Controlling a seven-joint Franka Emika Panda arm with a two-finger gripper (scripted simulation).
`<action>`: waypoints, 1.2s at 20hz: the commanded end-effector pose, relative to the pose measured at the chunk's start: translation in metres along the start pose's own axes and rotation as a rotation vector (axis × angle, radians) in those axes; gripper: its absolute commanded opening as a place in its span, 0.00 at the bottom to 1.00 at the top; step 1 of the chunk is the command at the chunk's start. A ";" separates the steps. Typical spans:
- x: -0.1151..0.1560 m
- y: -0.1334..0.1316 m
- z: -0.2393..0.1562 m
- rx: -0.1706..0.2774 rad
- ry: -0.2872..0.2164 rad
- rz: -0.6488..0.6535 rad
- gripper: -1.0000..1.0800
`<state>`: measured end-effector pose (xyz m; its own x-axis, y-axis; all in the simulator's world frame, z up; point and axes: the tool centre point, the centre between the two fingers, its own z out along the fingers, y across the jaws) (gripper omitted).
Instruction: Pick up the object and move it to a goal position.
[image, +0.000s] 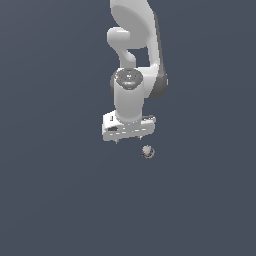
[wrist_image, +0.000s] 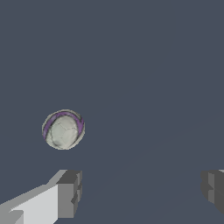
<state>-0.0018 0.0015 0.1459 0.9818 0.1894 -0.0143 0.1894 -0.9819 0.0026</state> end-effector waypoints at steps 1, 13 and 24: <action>0.002 -0.006 0.004 -0.002 0.000 -0.062 0.96; 0.012 -0.050 0.033 -0.007 0.002 -0.473 0.96; 0.018 -0.085 0.053 -0.005 0.011 -0.782 0.96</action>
<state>-0.0013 0.0845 0.0943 0.5909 0.8067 -0.0058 0.8067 -0.5910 0.0003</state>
